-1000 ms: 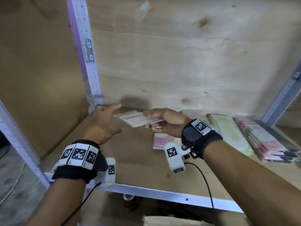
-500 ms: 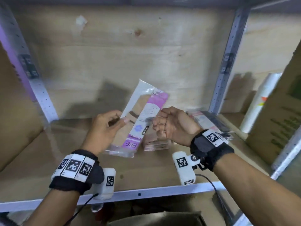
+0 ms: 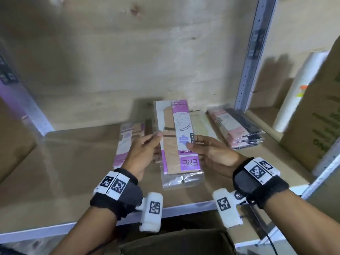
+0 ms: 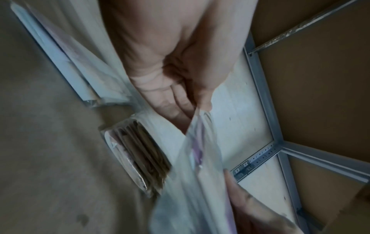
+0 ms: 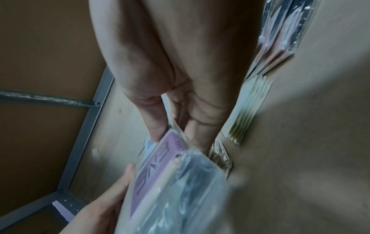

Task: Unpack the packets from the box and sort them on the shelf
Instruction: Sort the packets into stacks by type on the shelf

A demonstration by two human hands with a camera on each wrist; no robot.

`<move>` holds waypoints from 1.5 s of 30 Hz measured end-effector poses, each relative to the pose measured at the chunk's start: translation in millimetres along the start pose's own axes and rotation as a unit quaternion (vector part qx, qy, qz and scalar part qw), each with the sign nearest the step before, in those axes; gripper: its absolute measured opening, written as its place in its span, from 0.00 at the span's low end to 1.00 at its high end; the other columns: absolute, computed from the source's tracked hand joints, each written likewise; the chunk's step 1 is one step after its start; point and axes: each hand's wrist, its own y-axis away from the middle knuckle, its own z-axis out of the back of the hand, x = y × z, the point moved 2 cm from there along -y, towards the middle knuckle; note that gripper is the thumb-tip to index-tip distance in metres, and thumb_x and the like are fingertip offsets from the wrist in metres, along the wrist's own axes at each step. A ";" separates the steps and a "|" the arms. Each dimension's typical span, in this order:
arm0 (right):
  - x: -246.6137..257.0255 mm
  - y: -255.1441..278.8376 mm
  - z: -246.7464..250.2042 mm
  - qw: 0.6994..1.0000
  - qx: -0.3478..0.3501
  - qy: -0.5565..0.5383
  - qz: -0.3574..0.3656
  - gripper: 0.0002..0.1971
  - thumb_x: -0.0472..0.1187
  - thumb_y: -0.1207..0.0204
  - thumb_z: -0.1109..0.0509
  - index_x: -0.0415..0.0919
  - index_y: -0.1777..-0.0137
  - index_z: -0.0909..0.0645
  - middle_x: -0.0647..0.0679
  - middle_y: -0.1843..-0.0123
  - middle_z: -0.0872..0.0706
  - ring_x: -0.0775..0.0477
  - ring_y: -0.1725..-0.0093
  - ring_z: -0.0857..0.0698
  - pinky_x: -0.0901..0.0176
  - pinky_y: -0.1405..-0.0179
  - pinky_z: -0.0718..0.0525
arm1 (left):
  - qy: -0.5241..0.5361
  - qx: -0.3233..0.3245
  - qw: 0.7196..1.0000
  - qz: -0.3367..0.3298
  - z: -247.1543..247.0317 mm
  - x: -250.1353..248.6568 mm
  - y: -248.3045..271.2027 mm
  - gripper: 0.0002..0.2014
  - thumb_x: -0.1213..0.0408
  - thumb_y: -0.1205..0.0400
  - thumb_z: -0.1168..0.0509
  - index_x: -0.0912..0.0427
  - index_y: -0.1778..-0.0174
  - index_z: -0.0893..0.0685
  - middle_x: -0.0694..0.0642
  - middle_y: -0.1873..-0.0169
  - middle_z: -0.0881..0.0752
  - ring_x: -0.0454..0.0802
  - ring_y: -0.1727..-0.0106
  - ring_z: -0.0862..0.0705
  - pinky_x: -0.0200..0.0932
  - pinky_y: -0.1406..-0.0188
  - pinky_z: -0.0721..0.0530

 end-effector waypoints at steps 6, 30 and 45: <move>-9.5 -2.6 14.4 0.999 0.025 0.032 -0.034 0.17 0.34 0.17 0.32 0.36 0.29 0.19 0.35 0.34 0.13 0.30 0.31 0.17 0.37 0.27 0.21 | 0.030 -0.071 0.997 0.007 10.6 -17.9 -25.2 0.10 0.45 0.16 0.32 0.45 0.52 0.10 0.49 0.55 0.05 0.51 0.53 0.07 0.45 0.59 0.09; 1.3 -1.8 16.0 0.977 -0.149 -0.153 0.020 0.25 0.36 0.24 0.24 0.27 0.29 0.21 0.32 0.38 0.11 0.31 0.36 0.14 0.32 0.33 0.17 | 0.087 -0.194 0.976 0.046 45.5 -17.2 -14.1 0.09 0.59 0.12 0.33 0.58 0.56 0.16 0.67 0.51 0.17 0.63 0.53 0.24 0.62 0.52 0.26; 2.2 -29.0 -16.5 0.964 -0.160 -0.188 0.095 0.06 0.35 0.20 0.28 0.39 0.44 0.15 0.40 0.46 0.08 0.38 0.47 0.08 0.48 0.53 0.08 | 0.194 -0.129 0.972 0.031 23.6 -13.2 -9.6 0.14 0.77 0.17 0.33 0.61 0.38 0.23 0.66 0.42 0.10 0.55 0.49 0.09 0.39 0.57 0.09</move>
